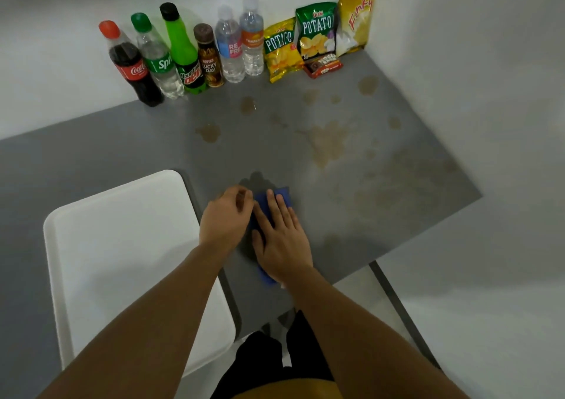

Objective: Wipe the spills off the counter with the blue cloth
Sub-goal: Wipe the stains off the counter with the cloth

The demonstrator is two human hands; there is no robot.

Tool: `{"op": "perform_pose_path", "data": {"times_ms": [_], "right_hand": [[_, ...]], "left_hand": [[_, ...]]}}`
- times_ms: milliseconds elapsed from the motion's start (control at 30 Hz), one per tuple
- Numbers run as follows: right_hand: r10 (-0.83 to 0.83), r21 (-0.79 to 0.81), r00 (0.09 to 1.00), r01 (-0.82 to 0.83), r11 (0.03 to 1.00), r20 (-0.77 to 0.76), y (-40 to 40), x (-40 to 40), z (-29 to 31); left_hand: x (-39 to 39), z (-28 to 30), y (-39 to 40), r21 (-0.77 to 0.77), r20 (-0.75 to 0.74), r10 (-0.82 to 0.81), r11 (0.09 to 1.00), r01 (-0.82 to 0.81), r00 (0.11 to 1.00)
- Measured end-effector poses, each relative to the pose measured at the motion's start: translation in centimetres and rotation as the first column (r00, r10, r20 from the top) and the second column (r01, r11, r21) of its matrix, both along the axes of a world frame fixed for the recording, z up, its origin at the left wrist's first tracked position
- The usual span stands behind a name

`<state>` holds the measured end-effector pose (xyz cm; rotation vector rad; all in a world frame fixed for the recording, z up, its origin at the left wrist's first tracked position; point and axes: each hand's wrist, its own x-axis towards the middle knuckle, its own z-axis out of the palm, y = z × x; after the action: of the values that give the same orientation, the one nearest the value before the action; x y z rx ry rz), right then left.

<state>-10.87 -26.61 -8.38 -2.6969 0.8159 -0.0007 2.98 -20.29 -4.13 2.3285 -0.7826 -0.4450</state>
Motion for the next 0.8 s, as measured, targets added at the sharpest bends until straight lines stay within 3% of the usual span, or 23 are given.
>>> {"op": "perform_pose_path", "data": {"times_ms": [133, 433, 800], "right_hand": [[-0.008, 0.022, 0.999, 0.007, 1.0, 0.032, -2.5, 0.1, 0.1], [-0.196, -0.015, 0.98, 0.196, 0.98, 0.025, -6.5, -3.8, -0.3], [-0.347, -0.087, 0.935, 0.34, 0.936, -0.074, 1.0, -5.6, -1.1]], "left_hand": [[-0.4, -0.1, 0.1, -0.014, -0.006, -0.018, 1.0, 0.018, 1.0], [-1.0, 0.0, 0.3, -0.007, -0.018, -0.03, 1.0, 0.03, 0.999], [-2.1, 0.3, 0.1, -0.002, -0.008, -0.092, 0.996, 0.092, 0.996]]}}
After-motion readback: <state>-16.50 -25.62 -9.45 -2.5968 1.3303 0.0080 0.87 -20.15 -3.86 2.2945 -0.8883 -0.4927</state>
